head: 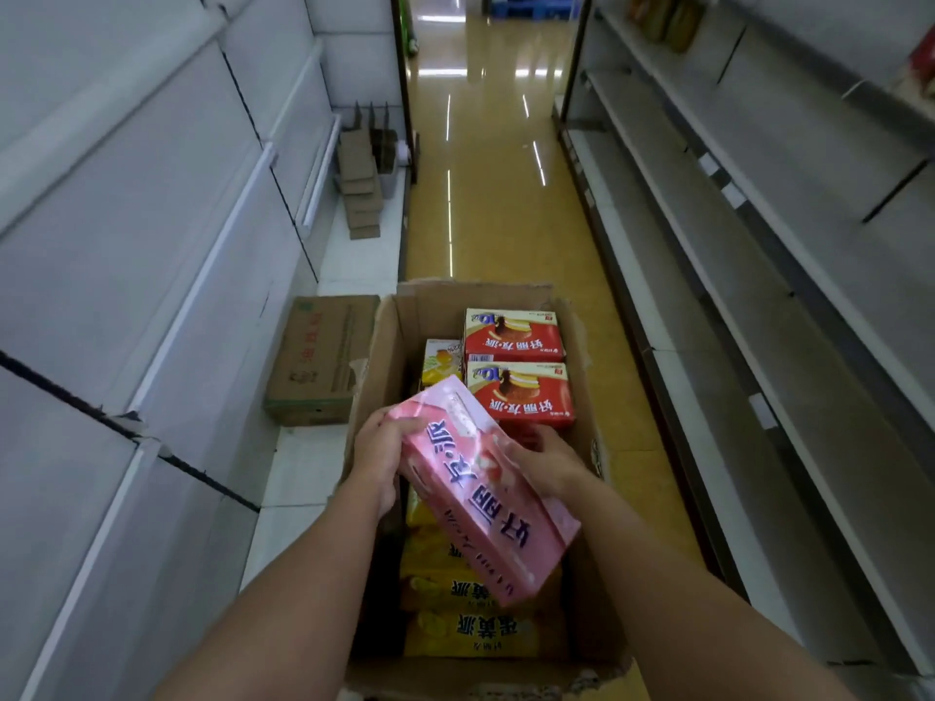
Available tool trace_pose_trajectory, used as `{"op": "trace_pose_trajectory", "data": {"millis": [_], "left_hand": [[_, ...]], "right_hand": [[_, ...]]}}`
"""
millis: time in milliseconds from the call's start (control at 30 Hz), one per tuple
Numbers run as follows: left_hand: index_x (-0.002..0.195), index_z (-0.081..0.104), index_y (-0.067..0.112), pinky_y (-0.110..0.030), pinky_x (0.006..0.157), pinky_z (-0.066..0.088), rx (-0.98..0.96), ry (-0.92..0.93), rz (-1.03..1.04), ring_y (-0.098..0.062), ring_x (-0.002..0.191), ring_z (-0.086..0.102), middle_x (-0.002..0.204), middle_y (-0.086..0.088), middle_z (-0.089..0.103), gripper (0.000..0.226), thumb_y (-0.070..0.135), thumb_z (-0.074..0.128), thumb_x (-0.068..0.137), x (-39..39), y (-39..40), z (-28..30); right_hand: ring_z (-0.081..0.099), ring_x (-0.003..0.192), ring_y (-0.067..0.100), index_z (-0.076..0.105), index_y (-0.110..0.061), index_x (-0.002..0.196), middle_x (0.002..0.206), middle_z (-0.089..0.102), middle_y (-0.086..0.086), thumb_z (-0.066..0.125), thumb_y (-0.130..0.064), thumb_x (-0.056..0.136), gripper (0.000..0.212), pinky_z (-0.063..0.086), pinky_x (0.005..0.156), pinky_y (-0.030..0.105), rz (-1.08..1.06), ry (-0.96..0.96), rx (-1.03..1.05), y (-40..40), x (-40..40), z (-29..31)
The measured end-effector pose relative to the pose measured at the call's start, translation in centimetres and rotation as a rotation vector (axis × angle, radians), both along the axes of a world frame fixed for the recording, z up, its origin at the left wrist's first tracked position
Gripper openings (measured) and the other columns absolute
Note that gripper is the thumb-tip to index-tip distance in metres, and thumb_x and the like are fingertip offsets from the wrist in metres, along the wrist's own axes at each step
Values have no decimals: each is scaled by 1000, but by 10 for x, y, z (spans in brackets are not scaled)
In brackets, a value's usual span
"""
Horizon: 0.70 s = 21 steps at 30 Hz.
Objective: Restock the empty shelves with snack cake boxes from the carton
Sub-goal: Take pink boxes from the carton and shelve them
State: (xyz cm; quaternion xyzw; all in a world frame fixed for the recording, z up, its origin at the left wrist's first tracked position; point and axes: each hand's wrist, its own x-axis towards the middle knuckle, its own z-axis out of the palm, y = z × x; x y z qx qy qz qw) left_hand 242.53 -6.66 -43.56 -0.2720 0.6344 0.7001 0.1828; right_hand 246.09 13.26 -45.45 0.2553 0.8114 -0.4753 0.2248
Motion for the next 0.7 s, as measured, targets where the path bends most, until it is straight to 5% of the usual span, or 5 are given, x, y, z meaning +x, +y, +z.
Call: {"op": "trace_pose_trajectory", "data": {"millis": [200,367,467,633,700], "left_hand": [[126,47,8,-41,70,58,99,77,-114,-32,82,70,98,-19,71,71,20,75,62,-5,25,54],[119,37,16,-30,58,52,59,172,-190,-26,80,69,100,-13,68,47,32,67,87,4,65,89],[120,42,22,-29,55,55,16,263,-361,-19,72,69,95,-4,67,43,41,63,87,20,89,103],[137,47,30,-38,91,51,-186,482,-664,-22,106,62,125,-3,62,60,53,61,84,34,110,124],[142,43,28,-36,94,48,-268,537,-857,-20,112,58,130,-1,57,63,48,63,85,40,119,134]], "right_hand": [[67,65,18,65,-4,95,81,68,10,65,-41,83,38,56,64,28,-163,109,-528,5,22,56],[69,95,35,65,-5,113,102,71,19,59,-71,69,80,52,92,51,-372,182,-506,11,37,84],[67,98,38,64,-6,113,105,70,21,44,-56,91,57,50,94,54,-531,271,-575,16,52,100],[66,92,26,59,-12,108,106,69,12,58,-46,90,38,53,83,41,-569,381,-415,51,84,128],[62,109,30,38,-11,138,129,57,17,75,-61,66,95,52,92,48,-590,459,-262,79,95,134]]}}
